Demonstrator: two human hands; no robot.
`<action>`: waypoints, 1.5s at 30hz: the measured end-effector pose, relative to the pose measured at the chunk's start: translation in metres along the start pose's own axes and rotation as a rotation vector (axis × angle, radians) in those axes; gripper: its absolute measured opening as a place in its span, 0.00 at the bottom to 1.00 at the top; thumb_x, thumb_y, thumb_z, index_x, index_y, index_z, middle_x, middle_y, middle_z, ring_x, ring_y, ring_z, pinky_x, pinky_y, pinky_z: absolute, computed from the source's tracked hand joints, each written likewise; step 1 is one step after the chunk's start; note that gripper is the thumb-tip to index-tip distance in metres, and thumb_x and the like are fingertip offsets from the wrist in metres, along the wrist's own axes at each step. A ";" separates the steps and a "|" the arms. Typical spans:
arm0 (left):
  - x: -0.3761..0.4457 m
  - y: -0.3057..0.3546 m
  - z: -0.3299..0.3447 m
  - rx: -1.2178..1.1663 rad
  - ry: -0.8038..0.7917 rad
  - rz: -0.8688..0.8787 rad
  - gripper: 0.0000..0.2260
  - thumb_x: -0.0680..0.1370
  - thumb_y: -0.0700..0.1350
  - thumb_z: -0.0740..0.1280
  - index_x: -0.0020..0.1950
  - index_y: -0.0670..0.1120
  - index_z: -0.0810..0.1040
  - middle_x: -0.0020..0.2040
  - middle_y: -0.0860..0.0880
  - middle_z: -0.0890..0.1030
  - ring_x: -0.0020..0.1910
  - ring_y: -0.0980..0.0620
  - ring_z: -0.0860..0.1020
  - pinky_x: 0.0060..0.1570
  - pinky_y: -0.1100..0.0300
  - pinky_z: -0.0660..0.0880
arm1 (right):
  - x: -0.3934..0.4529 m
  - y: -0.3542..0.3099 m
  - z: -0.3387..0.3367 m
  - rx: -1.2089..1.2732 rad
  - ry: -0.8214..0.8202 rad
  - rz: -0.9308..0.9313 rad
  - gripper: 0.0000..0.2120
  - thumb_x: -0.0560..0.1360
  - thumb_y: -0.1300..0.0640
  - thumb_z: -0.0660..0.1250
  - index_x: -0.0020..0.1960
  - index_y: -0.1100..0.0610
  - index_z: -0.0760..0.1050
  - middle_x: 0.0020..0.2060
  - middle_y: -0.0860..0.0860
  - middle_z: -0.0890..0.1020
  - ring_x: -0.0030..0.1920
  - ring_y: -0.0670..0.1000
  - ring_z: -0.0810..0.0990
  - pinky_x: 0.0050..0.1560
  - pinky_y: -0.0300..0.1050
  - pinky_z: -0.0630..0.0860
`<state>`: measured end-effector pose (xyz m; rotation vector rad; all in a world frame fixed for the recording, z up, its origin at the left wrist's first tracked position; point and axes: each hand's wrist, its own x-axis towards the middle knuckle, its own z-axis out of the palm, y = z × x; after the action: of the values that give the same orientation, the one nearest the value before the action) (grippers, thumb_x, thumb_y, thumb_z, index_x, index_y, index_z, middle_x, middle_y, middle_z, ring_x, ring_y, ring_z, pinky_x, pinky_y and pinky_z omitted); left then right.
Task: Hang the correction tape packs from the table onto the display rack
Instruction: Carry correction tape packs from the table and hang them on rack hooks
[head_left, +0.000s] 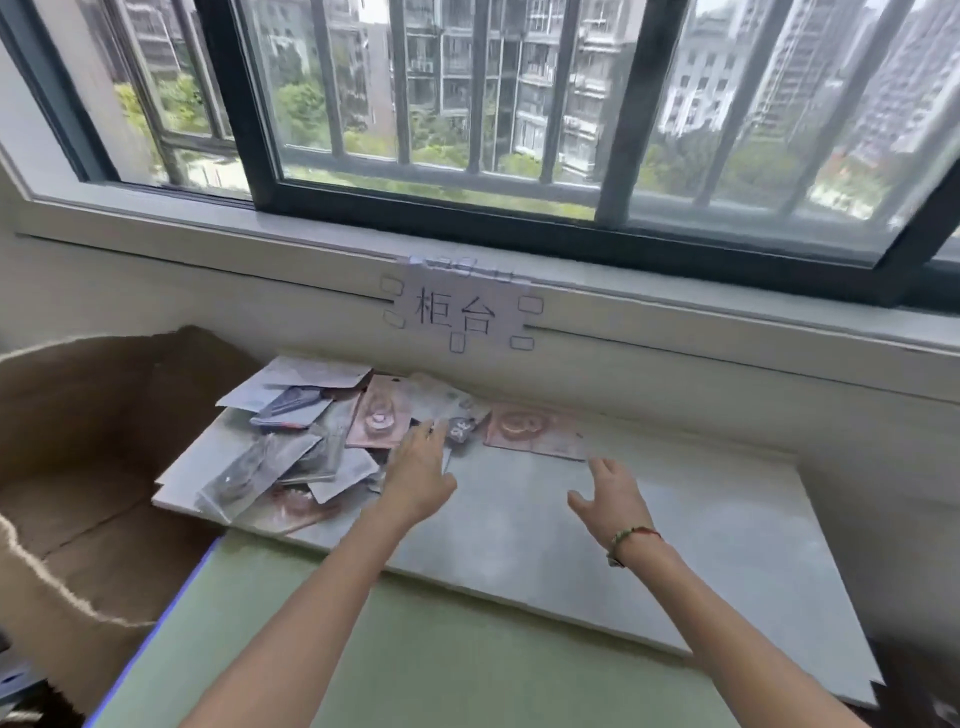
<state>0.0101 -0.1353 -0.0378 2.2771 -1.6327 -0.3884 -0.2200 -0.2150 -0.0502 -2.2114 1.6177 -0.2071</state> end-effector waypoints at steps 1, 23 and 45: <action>0.016 -0.005 0.000 0.014 -0.009 0.013 0.30 0.76 0.42 0.66 0.75 0.43 0.58 0.75 0.43 0.61 0.73 0.44 0.60 0.71 0.52 0.59 | 0.014 -0.005 0.003 -0.006 0.001 0.006 0.26 0.77 0.52 0.63 0.72 0.60 0.62 0.69 0.57 0.67 0.68 0.57 0.65 0.66 0.46 0.64; 0.133 -0.026 0.027 0.059 -0.074 0.257 0.21 0.81 0.50 0.49 0.66 0.44 0.75 0.64 0.45 0.77 0.63 0.44 0.74 0.59 0.53 0.70 | 0.122 -0.007 0.041 -0.097 -0.116 -0.068 0.24 0.76 0.53 0.64 0.69 0.57 0.65 0.64 0.56 0.68 0.65 0.59 0.66 0.64 0.44 0.59; 0.039 0.025 0.059 -0.178 -0.296 -0.052 0.40 0.78 0.55 0.66 0.79 0.43 0.44 0.76 0.39 0.57 0.74 0.41 0.58 0.70 0.47 0.60 | -0.032 0.070 0.045 -0.014 0.167 0.361 0.29 0.70 0.51 0.70 0.67 0.60 0.67 0.63 0.60 0.70 0.65 0.59 0.67 0.66 0.49 0.64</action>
<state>-0.0223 -0.1853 -0.0829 2.2128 -1.5974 -0.8837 -0.2770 -0.1928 -0.1155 -1.9101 2.0791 -0.2838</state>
